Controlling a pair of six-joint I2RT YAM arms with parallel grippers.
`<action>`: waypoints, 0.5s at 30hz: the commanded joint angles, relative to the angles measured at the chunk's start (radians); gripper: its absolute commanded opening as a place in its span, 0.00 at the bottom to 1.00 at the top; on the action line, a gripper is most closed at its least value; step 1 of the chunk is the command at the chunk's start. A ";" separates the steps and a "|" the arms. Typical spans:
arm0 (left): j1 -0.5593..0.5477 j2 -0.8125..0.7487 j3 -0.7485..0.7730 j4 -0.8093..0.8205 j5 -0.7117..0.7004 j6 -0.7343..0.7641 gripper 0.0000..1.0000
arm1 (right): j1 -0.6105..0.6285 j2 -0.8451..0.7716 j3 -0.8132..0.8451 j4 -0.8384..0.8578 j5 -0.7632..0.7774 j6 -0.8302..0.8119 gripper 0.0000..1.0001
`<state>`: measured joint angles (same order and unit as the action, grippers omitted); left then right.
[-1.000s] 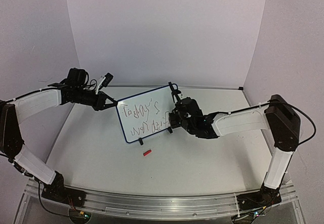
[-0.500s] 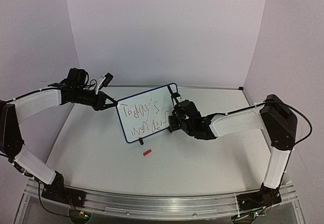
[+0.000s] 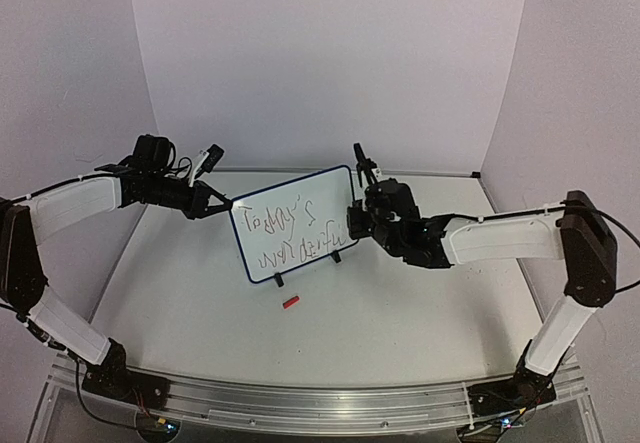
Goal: Write a sentence on the whiteboard
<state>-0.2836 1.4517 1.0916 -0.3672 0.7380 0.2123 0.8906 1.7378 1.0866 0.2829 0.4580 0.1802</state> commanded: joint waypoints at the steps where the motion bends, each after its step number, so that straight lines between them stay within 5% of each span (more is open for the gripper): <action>1: -0.005 -0.015 0.029 -0.010 -0.005 0.018 0.00 | -0.008 -0.052 -0.001 0.048 0.011 -0.014 0.00; 15: -0.006 -0.015 0.030 -0.012 -0.008 0.020 0.00 | -0.048 0.032 0.080 0.055 -0.087 -0.012 0.00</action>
<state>-0.2836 1.4517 1.0916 -0.3676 0.7380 0.2123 0.8459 1.7439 1.1278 0.3214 0.4061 0.1642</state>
